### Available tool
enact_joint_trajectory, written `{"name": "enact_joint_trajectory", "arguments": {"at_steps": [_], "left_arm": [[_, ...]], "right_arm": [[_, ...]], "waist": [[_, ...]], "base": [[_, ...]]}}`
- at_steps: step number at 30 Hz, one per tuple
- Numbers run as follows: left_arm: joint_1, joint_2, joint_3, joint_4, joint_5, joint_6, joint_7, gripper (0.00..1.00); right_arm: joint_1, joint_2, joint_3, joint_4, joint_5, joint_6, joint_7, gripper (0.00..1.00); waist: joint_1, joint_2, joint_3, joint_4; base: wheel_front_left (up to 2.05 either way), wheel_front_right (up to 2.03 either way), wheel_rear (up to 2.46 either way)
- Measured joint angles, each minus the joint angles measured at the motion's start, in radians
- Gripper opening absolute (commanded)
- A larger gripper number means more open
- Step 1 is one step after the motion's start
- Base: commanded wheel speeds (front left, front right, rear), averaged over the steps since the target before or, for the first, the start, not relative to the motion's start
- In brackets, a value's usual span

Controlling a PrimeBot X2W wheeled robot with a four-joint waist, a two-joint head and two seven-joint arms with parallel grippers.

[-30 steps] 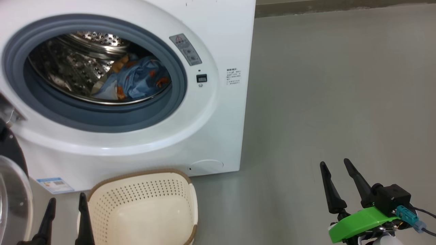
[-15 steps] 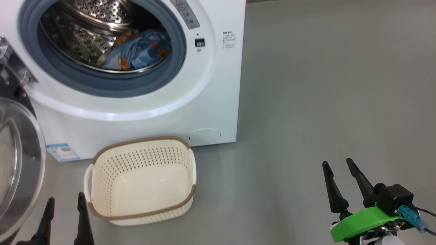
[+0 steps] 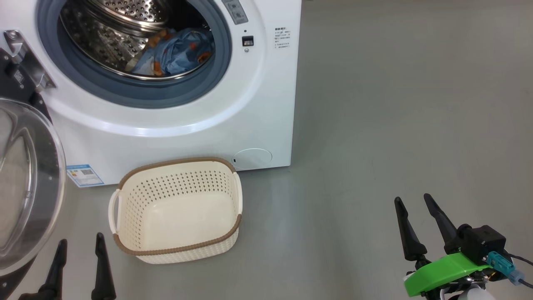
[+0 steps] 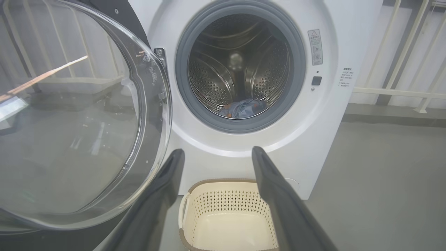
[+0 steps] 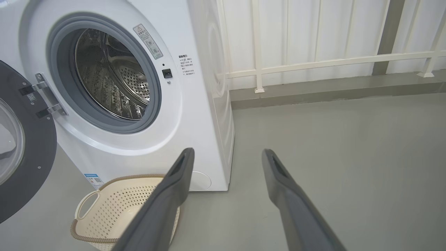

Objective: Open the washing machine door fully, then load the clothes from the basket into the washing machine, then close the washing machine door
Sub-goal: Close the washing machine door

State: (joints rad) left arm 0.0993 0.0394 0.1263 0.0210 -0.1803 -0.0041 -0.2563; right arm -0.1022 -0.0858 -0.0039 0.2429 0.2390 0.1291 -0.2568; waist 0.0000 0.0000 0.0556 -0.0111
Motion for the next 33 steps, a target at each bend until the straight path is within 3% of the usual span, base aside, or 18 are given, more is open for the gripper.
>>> {"name": "enact_joint_trajectory", "arguments": {"at_steps": [17, 33], "left_arm": [[0.004, 0.000, -0.002, -0.010, 0.000, 0.010, 0.000, 1.00], [0.004, 0.000, -0.008, -0.017, -0.001, 0.018, 0.000, 1.00]], "right_arm": [[0.000, -0.002, 0.007, 0.000, 0.000, 0.000, 0.000, 1.00], [0.000, -0.006, 0.022, -0.005, -0.009, 0.000, 0.000, 1.00]], "waist": [[0.0000, 0.0000, -0.005, 0.000], [0.0000, 0.0000, 0.004, 0.052]], "base": [[0.00, 0.00, 0.00], [0.00, 0.00, 0.00]]}}
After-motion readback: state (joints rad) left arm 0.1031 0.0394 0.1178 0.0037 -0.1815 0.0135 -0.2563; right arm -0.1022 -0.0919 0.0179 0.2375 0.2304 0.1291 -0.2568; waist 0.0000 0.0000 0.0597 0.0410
